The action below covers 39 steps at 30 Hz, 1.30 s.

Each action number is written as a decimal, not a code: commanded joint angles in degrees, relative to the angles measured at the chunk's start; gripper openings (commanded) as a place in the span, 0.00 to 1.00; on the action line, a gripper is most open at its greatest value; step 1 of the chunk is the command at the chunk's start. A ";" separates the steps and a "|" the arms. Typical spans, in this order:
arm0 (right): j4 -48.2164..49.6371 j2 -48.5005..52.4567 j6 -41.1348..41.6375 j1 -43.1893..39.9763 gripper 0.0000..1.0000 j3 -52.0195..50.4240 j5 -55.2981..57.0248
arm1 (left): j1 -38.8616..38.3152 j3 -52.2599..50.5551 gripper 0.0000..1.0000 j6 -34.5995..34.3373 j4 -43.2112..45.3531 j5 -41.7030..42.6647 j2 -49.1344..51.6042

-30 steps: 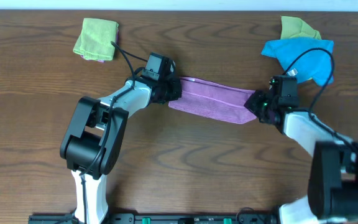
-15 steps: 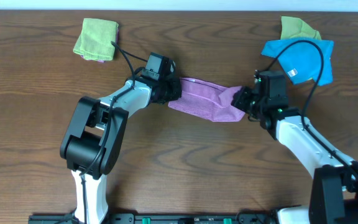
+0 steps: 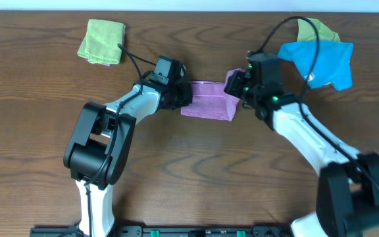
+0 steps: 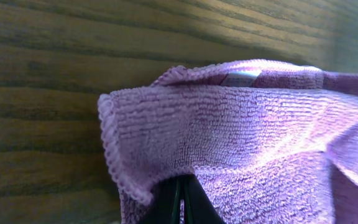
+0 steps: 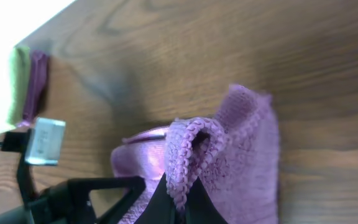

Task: Fold the cloth
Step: 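Fold the strip's right end toward the left gripper with the right gripper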

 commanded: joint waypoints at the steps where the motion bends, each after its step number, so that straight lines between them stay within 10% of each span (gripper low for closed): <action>1: -1.14 3.76 0.57 2.01 0.01 4.20 1.01 | -0.20 0.79 0.06 0.35 -0.59 0.07 1.38; 39: -0.94 10.91 0.74 10.23 0.01 9.66 2.29 | 3.15 0.79 0.06 3.30 -6.95 0.00 -7.72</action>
